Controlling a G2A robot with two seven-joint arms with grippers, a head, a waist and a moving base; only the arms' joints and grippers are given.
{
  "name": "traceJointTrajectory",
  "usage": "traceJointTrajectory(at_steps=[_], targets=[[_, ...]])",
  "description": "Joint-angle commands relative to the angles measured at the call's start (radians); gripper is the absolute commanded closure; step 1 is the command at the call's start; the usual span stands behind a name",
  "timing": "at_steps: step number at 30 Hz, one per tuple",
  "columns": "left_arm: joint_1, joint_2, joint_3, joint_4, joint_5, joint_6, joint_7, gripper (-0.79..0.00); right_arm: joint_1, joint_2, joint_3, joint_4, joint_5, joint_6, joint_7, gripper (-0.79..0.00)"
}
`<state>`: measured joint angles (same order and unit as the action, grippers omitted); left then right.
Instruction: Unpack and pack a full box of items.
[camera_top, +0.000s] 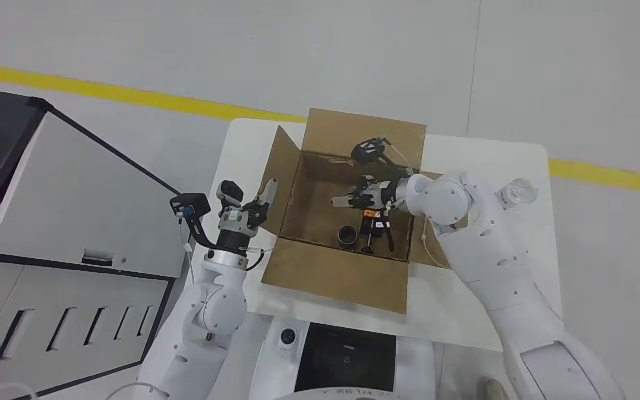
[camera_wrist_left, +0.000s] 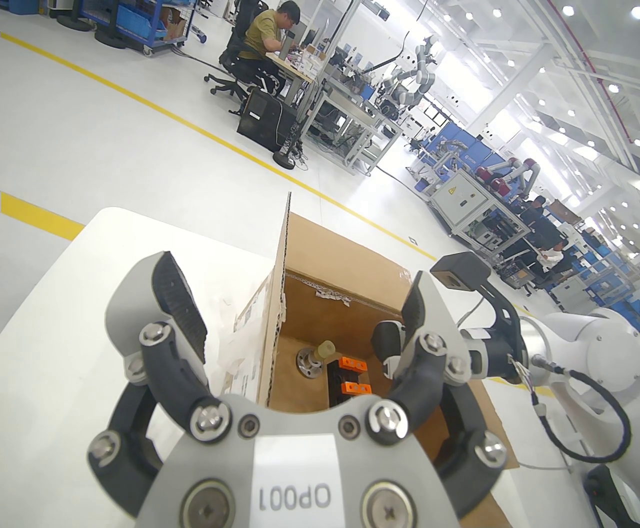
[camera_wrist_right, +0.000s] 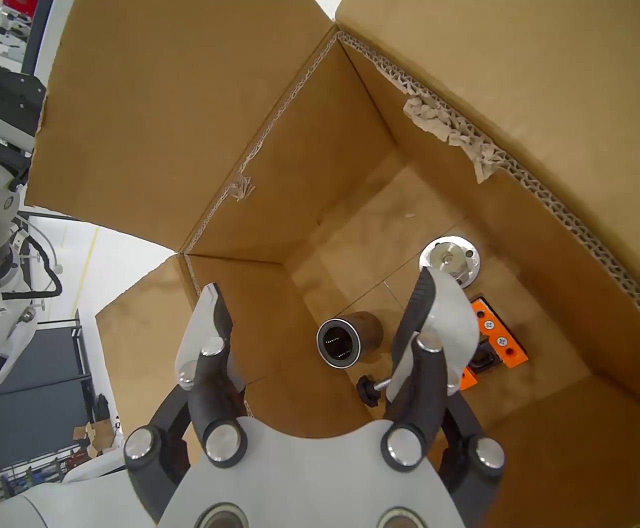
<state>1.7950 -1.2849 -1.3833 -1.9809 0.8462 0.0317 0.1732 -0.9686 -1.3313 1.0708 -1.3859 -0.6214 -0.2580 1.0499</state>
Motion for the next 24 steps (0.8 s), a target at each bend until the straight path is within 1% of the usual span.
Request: traceJointTrajectory(at_steps=[1,5,6,8,10,11,12,20,24], targets=[[0.000,0.000,0.000,0.000,0.000,0.000,0.000,-0.785,0.000,0.000,0.000,0.000,0.000,0.000,0.000,-0.785],[-0.017,-0.001,0.000,0.010,-0.005,-0.003,-0.014,-0.785,0.000,0.000,0.000,0.000,0.000,0.000,0.000,-0.785],[-0.027,-0.001,0.002,0.016,-0.004,-0.006,-0.019,-0.785,-0.006,0.001,-0.002,0.003,-0.014,0.004,-0.006,-0.573],[-0.040,-0.003,0.009,0.025,-0.003,-0.003,-0.018,-0.785,-0.012,0.002,-0.016,0.013,-0.022,0.012,0.001,-0.382],[-0.048,-0.005,0.019,0.029,-0.004,0.004,-0.015,-0.785,0.000,0.001,-0.034,0.049,-0.038,0.027,0.020,-0.326],[-0.051,-0.006,0.021,0.031,-0.006,0.005,-0.012,-0.785,0.011,-0.001,-0.044,0.071,-0.041,0.028,0.028,-0.317],[-0.052,-0.007,0.023,0.031,-0.005,0.006,-0.012,-0.785,0.019,-0.004,-0.058,0.092,-0.039,0.029,0.037,-0.286],[-0.052,-0.007,0.023,0.031,-0.005,0.006,-0.012,-0.785,0.112,-0.028,-0.150,0.235,-0.001,0.029,0.111,-0.299],[-0.052,-0.007,0.023,0.031,-0.005,0.006,-0.012,-0.785,0.158,-0.044,-0.208,0.303,-0.015,0.025,0.146,-0.314]])
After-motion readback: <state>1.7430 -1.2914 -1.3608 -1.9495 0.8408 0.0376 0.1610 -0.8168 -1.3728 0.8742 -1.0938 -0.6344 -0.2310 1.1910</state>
